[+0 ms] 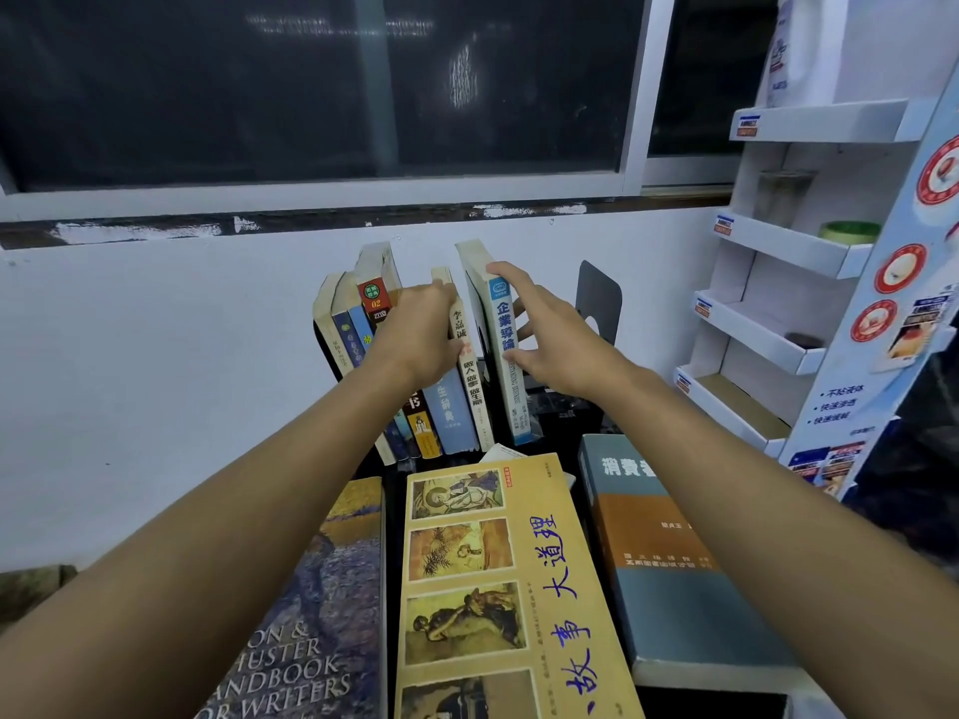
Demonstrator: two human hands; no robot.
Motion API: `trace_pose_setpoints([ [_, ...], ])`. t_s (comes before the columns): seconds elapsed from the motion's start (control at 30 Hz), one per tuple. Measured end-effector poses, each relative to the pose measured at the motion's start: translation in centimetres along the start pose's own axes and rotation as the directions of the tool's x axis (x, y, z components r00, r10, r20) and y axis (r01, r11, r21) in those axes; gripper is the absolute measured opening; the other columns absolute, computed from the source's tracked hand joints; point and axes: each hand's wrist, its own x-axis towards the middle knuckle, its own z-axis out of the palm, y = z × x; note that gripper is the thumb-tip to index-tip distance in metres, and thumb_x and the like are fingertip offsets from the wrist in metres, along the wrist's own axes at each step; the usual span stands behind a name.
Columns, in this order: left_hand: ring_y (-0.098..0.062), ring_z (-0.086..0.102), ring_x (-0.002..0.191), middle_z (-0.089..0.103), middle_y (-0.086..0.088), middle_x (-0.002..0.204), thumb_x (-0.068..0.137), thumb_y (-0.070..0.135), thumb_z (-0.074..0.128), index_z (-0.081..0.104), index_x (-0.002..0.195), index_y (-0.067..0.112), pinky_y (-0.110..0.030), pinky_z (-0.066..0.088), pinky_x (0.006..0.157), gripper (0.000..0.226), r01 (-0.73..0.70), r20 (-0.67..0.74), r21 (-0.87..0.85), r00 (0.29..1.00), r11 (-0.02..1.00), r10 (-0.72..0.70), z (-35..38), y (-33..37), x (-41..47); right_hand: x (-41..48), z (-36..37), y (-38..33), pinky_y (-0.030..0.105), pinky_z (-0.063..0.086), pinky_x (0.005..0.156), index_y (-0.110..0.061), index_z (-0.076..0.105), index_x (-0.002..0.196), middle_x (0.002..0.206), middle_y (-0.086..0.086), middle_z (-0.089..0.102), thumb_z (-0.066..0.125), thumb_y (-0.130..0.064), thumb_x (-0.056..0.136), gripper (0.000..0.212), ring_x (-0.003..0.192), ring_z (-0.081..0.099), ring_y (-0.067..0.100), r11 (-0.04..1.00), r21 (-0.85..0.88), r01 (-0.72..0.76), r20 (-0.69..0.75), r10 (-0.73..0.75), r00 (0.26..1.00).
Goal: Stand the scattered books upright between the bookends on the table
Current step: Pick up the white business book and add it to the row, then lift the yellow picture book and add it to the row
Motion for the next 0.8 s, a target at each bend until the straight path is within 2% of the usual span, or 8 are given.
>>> trace_pose_setpoints([
  [0.17,-0.027,0.063,0.100,0.068,-0.010,0.107,0.089,0.018,0.075,0.063,0.106,0.007,-0.045,0.056,0.087,0.023,-0.023,-0.002,-0.065,1.000,0.998,0.023,-0.7,-0.2,-1.1,-0.8,-0.8,0.1,0.027,0.049,0.083,-0.049,0.007,0.154,0.126,-0.008,0.046,0.070,-0.019,0.093,0.093,0.105,0.056,0.011,0.998,-0.054,0.014,0.034,-0.013,0.999],
  [0.27,-0.027,0.060,0.120,0.067,-0.010,0.127,0.092,0.017,0.073,0.065,0.126,0.009,-0.029,0.045,0.104,0.036,-0.058,-0.039,-0.126,0.998,0.990,0.053,-1.7,0.1,-2.8,-1.5,-1.9,-0.3,0.039,0.053,0.090,-0.051,0.004,0.154,0.135,-0.007,0.044,0.070,-0.032,0.093,0.092,0.113,0.053,0.013,0.991,-0.129,0.023,0.076,-0.013,0.997],
  [0.37,-0.021,0.059,0.125,0.061,-0.006,0.141,0.093,0.015,0.070,0.060,0.139,0.008,-0.020,0.043,0.099,0.047,-0.072,-0.084,-0.163,0.995,0.984,0.059,-2.6,-0.1,-5.0,-2.8,-3.2,-1.2,0.044,0.052,0.095,-0.040,0.019,0.155,0.139,-0.009,0.043,0.066,-0.042,0.094,0.077,0.117,0.052,0.011,0.970,-0.236,0.064,0.086,-0.045,0.995],
  [0.47,-0.006,0.059,0.111,0.065,-0.003,0.135,0.094,0.018,0.069,0.062,0.138,0.013,-0.006,0.041,0.086,0.045,-0.056,-0.095,-0.177,0.995,0.983,0.039,-3.0,-1.0,-7.3,-4.6,-4.2,-2.0,0.041,0.050,0.098,-0.031,0.037,0.150,0.139,-0.011,0.044,0.061,-0.047,0.096,0.061,0.121,0.051,0.010,0.939,-0.328,0.104,0.116,-0.070,0.991],
  [0.5,-0.003,0.058,0.107,0.066,-0.002,0.133,0.094,0.020,0.070,0.063,0.137,0.013,-0.006,0.042,0.085,0.044,-0.048,-0.077,-0.171,0.996,0.984,0.036,-3.0,-1.3,-8.1,-5.3,-4.4,-2.2,0.041,0.049,0.098,-0.031,0.042,0.147,0.138,-0.011,0.045,0.060,-0.049,0.097,0.056,0.120,0.052,0.011,0.928,-0.356,0.110,0.128,-0.068,0.989],
  [0.57,-0.006,0.060,0.106,0.066,0.002,0.133,0.094,0.027,0.070,0.066,0.134,0.016,-0.017,0.048,0.089,0.042,-0.042,-0.009,-0.132,0.999,0.990,0.042,-2.9,-2.0,-9.6,-6.4,-4.6,-2.2,0.041,0.049,0.097,-0.027,0.052,0.138,0.133,-0.009,0.050,0.057,-0.051,0.097,0.047,0.116,0.054,0.013,0.907,-0.402,0.123,0.163,-0.061,0.985],
  [0.7,-0.009,0.062,0.101,0.069,0.009,0.121,0.092,0.043,0.070,0.072,0.123,0.024,-0.028,0.051,0.089,0.036,-0.033,0.156,-0.070,0.987,0.997,0.044,-2.3,-3.4,-12.5,-9.0,-4.2,-1.8,0.042,0.051,0.090,-0.025,0.066,0.113,0.110,-0.008,0.059,0.056,-0.053,0.096,0.034,0.102,0.056,0.014,0.892,-0.427,0.148,0.230,-0.051,0.972],
  [0.8,-0.012,0.061,0.110,0.067,0.015,0.118,0.089,0.053,0.068,0.072,0.118,0.030,-0.043,0.051,0.096,0.037,-0.010,0.216,-0.028,0.976,1.000,0.016,-1.9,-4.0,-14.1,-11.0,-3.6,-1.0,0.042,0.045,0.097,-0.027,0.067,0.113,0.111,-0.012,0.059,0.055,-0.057,0.095,0.037,0.109,0.053,0.011,0.906,-0.411,0.101,0.231,-0.003,0.973],
])
